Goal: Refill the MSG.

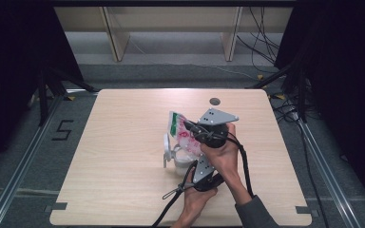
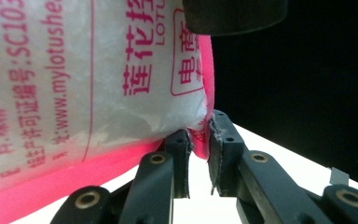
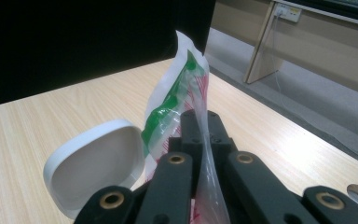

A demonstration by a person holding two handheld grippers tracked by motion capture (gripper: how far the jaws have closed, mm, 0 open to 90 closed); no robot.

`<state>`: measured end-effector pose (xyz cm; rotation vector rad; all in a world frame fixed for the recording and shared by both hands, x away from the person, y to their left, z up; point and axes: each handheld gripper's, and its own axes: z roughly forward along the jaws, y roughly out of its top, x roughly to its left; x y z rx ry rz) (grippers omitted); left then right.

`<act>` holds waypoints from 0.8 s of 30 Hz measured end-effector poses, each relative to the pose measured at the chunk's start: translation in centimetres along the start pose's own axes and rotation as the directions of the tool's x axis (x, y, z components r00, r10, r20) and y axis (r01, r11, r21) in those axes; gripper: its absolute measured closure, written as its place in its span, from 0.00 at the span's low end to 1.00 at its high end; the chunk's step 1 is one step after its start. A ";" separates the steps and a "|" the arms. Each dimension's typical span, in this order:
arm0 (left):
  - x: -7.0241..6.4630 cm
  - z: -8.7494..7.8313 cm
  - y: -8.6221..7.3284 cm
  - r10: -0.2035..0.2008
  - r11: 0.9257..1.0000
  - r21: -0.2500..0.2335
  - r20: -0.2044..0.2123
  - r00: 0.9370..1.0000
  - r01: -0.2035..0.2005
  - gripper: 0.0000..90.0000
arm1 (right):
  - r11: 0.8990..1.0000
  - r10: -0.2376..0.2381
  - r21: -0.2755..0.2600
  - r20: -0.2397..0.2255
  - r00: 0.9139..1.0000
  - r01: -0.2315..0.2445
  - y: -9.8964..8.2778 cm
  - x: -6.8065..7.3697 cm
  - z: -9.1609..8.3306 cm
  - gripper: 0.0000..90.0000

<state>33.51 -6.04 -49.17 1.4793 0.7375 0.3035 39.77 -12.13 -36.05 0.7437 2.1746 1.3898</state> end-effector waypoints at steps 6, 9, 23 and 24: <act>0.0 0.1 0.0 -0.002 1.000 -0.013 0.007 1.000 0.002 0.88 | 1.000 -0.001 -0.006 -0.002 1.000 0.001 0.0 0.0 0.1 1.00; 0.0 0.0 0.0 0.004 1.000 0.000 0.000 1.000 -0.004 0.88 | 1.000 -0.005 -0.013 0.006 1.000 0.005 0.0 0.0 0.1 1.00; 0.1 0.1 -0.1 -0.003 1.000 -0.016 0.012 1.000 0.003 0.88 | 1.000 -0.020 -0.001 -0.009 1.000 0.020 0.0 0.0 0.2 1.00; 0.1 0.1 -0.1 -0.001 1.000 -0.014 0.011 1.000 0.001 0.88 | 1.000 -0.028 -0.003 -0.006 1.000 0.028 0.0 0.0 0.2 1.00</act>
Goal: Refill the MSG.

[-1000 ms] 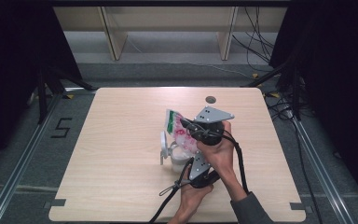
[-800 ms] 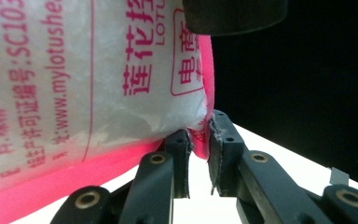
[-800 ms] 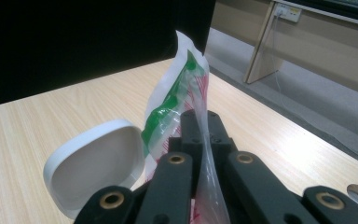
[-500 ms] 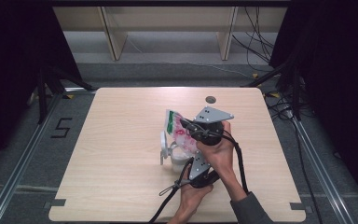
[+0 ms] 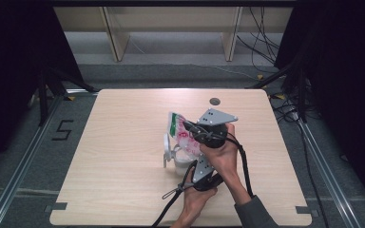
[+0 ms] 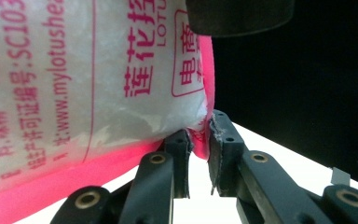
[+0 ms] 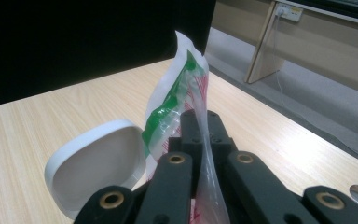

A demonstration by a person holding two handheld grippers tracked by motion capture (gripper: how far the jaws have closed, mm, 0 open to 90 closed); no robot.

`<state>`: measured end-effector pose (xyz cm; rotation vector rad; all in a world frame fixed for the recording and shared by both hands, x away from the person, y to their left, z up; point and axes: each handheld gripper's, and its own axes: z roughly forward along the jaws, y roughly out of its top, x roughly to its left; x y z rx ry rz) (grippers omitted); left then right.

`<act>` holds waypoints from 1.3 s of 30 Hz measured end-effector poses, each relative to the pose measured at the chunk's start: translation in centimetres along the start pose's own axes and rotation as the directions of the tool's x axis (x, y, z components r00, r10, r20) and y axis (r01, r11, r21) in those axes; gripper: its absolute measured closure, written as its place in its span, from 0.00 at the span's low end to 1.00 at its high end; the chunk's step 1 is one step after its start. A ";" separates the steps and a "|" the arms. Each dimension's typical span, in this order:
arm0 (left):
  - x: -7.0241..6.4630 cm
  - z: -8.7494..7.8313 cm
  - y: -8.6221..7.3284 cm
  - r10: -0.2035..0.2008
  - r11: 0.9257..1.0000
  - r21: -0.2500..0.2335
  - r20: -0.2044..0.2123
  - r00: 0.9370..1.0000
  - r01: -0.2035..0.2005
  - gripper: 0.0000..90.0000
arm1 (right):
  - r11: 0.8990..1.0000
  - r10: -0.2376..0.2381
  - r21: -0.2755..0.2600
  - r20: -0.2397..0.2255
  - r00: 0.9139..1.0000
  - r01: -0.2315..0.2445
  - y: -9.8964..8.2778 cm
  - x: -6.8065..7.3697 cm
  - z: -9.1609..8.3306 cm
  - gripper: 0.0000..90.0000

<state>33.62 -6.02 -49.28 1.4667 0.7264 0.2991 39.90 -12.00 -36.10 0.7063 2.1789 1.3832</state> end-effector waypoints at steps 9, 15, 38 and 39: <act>0.0 -0.1 0.1 -0.002 1.000 0.009 -0.010 1.000 0.002 0.88 | 1.000 0.001 -0.003 -0.009 1.000 -0.001 0.0 0.2 0.1 1.00; 0.0 0.0 0.0 -0.006 1.000 0.004 -0.010 1.000 0.006 0.88 | 1.000 -0.014 0.010 -0.003 1.000 0.014 0.0 0.3 0.3 1.00; -0.1 -0.1 0.1 -0.002 1.000 0.005 -0.005 1.000 0.002 0.88 | 1.000 -0.001 0.016 -0.002 1.000 0.001 0.1 0.3 0.0 1.00; -0.1 -0.1 0.0 -0.005 1.000 0.004 -0.003 1.000 0.005 0.88 | 1.000 -0.007 0.012 -0.003 1.000 0.007 0.0 0.3 0.1 1.00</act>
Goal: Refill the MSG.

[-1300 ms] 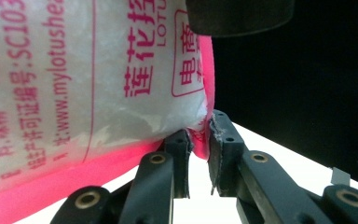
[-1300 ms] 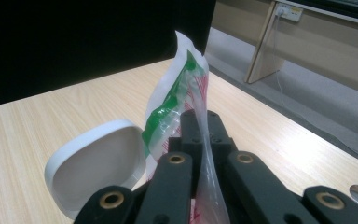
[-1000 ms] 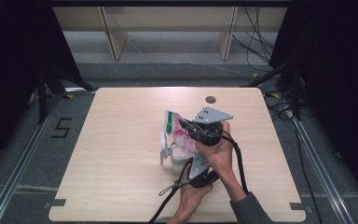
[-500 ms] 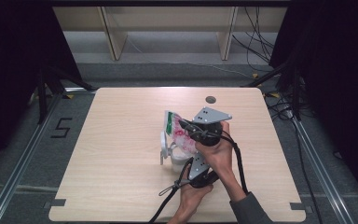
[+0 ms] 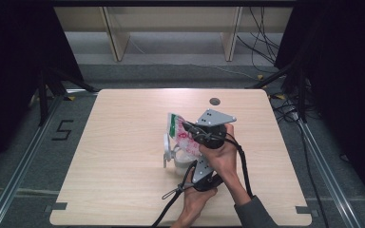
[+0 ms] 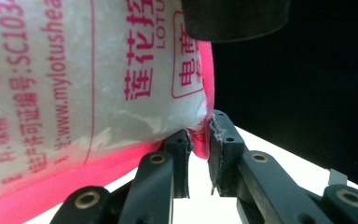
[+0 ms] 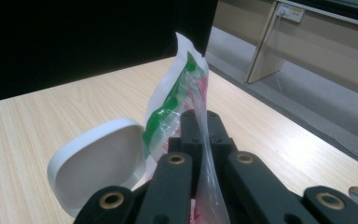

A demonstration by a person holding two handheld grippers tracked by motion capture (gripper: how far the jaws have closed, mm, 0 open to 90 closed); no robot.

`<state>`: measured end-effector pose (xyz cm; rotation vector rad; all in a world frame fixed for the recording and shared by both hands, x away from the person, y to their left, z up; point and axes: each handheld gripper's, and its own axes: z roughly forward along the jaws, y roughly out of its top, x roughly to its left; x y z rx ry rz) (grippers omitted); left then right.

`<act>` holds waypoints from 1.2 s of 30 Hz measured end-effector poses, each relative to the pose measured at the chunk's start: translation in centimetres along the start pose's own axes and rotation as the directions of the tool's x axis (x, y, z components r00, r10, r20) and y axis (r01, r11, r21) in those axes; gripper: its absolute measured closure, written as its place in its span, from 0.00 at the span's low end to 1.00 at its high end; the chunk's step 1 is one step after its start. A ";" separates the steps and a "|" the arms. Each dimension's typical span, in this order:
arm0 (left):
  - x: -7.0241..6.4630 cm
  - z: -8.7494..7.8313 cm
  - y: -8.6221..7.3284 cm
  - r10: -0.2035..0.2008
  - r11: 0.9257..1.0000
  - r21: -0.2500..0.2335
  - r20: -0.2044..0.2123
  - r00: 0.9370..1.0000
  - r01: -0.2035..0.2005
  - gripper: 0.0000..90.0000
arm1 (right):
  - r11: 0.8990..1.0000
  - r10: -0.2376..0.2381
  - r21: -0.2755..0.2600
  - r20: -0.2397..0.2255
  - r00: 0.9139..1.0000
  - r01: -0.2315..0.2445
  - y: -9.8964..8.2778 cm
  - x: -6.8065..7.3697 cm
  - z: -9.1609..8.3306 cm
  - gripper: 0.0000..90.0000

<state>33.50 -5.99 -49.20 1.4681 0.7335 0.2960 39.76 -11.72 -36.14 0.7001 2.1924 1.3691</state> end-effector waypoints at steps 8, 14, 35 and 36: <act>0.0 0.0 0.0 0.005 1.000 0.005 -0.002 1.000 -0.005 0.87 | 1.000 0.020 -0.004 0.001 1.000 -0.020 0.0 -0.1 -0.1 1.00; 0.0 0.0 0.0 0.005 1.000 0.005 -0.002 1.000 -0.005 0.87 | 1.000 0.003 -0.008 0.002 1.000 -0.003 0.0 -0.1 -0.1 1.00; 0.0 0.0 0.0 0.001 1.000 0.000 -0.001 1.000 -0.001 0.87 | 1.000 0.010 -0.009 0.003 1.000 -0.010 0.0 -0.1 -0.2 1.00; 0.0 0.0 0.0 0.002 1.000 -0.002 0.000 1.000 -0.002 0.87 | 1.000 -0.001 -0.020 0.010 1.000 0.001 0.0 -0.1 -0.1 1.00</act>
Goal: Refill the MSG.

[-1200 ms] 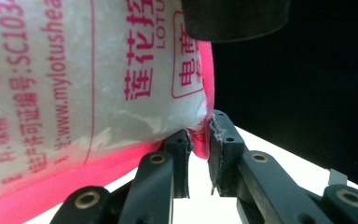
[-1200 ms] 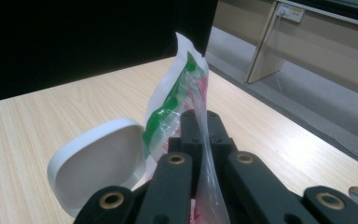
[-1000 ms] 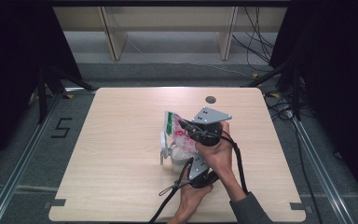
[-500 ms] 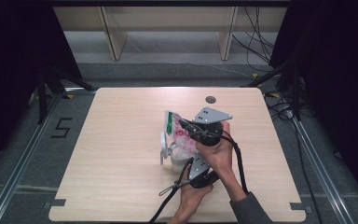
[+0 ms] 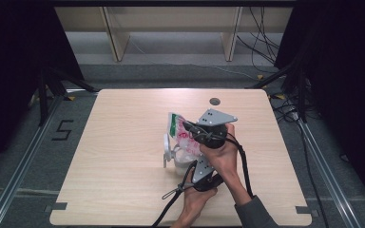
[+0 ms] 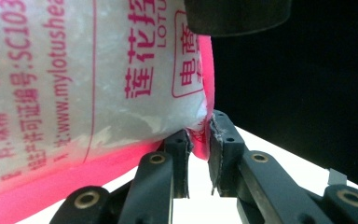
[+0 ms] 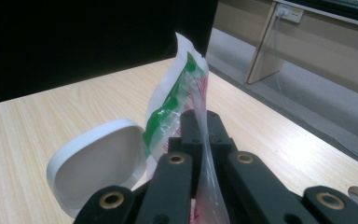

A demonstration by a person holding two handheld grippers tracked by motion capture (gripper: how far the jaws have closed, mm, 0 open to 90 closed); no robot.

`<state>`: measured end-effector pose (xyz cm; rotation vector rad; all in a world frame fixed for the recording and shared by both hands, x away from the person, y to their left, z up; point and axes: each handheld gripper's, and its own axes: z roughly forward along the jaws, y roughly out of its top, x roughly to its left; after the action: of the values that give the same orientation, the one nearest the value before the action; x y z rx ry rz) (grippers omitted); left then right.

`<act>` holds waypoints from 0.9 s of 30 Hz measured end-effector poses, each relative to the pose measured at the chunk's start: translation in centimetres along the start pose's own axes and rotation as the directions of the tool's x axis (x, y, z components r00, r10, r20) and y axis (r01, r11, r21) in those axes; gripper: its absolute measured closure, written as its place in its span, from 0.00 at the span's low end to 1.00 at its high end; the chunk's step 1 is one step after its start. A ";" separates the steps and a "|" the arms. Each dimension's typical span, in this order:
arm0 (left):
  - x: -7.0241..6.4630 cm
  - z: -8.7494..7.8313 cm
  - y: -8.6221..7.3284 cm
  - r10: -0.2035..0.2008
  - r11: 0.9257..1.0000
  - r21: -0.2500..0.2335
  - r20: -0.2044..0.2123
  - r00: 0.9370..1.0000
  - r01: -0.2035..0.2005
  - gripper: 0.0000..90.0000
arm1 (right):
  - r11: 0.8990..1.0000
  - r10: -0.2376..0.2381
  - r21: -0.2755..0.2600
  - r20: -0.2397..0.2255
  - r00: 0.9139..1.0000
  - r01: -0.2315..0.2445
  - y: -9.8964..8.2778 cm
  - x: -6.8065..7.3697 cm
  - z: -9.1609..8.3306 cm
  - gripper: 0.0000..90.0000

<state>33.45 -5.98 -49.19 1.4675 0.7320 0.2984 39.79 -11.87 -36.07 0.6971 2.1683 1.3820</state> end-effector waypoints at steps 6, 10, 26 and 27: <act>0.0 0.0 0.0 -0.002 1.000 0.000 0.002 1.000 0.002 0.87 | 1.000 0.017 0.006 0.002 1.000 -0.017 0.0 0.1 -0.1 1.00; 0.1 0.1 -0.1 -0.007 1.000 -0.010 0.014 1.000 0.007 0.87 | 1.000 0.005 0.008 -0.014 1.000 -0.005 0.0 -0.1 -0.1 1.00; 0.9 -0.8 -0.2 0.070 0.995 0.074 -0.022 0.997 -0.068 0.87 | 1.000 0.022 -0.018 -0.027 0.999 -0.023 0.2 -0.1 -0.6 1.00; 0.9 -0.9 -0.2 0.080 0.994 0.078 -0.020 0.997 -0.078 0.87 | 0.999 0.028 -0.022 -0.028 0.999 -0.028 0.2 0.0 -0.7 1.00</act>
<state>33.57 -4.73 -49.60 1.5710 0.7111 0.3512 39.40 -12.27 -35.62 0.7066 2.1689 1.4361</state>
